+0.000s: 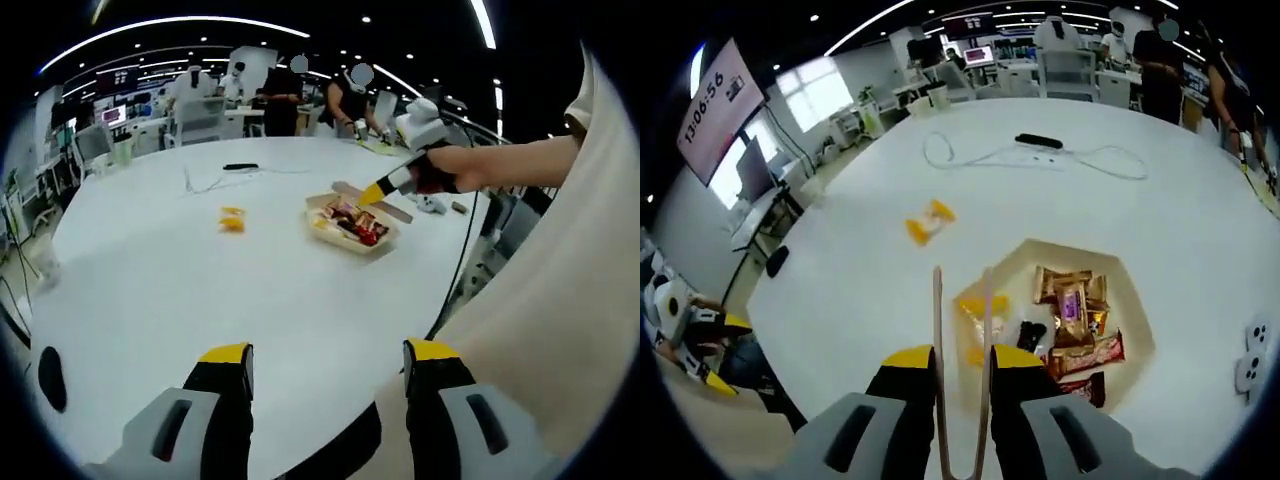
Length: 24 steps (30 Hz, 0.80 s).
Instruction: Place the target food into the container with the food tongs after gripping and lifting it, then release it inside without dropping or visibly crushing the food.
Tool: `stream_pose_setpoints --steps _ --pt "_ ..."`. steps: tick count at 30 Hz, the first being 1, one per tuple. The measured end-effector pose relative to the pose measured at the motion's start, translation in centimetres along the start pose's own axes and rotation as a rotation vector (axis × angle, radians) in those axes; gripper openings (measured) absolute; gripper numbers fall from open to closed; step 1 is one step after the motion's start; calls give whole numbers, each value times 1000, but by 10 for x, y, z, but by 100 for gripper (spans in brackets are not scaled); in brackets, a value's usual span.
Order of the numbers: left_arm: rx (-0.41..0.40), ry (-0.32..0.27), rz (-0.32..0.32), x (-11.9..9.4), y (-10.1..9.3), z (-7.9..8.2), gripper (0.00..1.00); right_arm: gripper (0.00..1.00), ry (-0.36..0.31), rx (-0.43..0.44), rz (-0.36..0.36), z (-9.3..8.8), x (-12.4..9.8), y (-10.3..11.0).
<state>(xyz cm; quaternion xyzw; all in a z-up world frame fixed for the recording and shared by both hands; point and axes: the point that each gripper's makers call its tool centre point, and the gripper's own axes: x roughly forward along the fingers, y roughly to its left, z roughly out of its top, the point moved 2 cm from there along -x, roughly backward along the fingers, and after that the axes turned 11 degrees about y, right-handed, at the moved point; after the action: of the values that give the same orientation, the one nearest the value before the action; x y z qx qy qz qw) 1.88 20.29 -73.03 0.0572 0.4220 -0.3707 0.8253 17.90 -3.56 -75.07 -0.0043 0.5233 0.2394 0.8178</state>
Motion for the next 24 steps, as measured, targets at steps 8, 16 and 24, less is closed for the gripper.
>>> stream_pose_setpoints --steps 8,16,24 --pt "-33 -9 25 -3 6 -3 60 19 3 -32 43 19 16 18" --pt "-63 -18 55 -7 13 -5 60 19 16 -69 72 39 30 35" --pt "-111 -17 84 -15 14 -17 60 19 37 -101 93 52 45 50"
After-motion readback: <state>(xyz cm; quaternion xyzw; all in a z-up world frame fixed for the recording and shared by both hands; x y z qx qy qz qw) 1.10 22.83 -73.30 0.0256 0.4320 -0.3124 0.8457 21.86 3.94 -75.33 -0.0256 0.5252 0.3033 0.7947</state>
